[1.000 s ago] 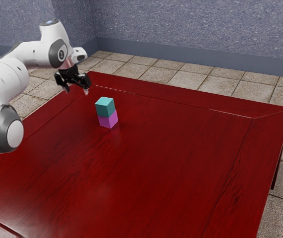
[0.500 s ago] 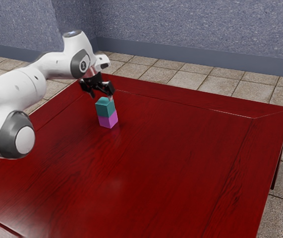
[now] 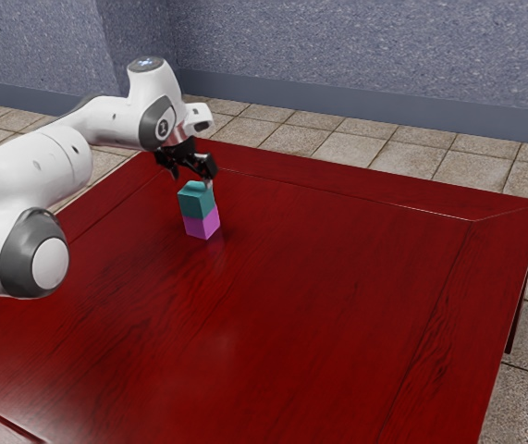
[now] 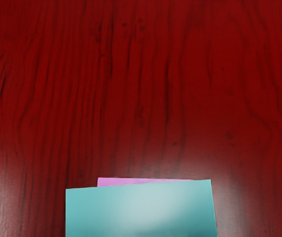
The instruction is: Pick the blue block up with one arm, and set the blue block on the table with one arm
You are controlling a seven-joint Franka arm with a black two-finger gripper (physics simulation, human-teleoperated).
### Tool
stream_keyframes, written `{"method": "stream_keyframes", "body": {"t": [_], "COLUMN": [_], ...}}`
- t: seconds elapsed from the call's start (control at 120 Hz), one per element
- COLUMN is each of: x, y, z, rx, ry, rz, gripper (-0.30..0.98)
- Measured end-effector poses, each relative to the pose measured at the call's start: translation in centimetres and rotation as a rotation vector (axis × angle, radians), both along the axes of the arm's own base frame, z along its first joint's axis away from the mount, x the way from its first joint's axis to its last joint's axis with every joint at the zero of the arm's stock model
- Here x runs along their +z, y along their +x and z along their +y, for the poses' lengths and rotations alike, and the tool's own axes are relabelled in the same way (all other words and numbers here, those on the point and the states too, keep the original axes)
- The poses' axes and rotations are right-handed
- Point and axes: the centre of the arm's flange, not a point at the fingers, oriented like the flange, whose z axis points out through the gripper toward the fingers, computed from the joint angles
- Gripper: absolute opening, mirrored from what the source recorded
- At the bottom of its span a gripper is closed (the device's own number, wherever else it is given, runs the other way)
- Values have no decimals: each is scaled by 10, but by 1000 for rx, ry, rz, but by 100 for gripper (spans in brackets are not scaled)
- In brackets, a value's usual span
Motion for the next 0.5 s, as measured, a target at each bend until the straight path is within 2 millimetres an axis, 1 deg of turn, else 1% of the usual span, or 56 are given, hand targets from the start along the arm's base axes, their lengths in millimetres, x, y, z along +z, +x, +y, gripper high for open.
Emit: {"method": "stream_keyframes", "body": {"t": [0.125, 0.383, 0.5], "x": [-2, -24, -31], "y": [-1, -2, -2], "z": [2, 5, 6], "rx": [23, 52, 60], "ry": [-32, -54, -57], "rz": [-3, 23, 30], "gripper": [69, 69, 69]}}
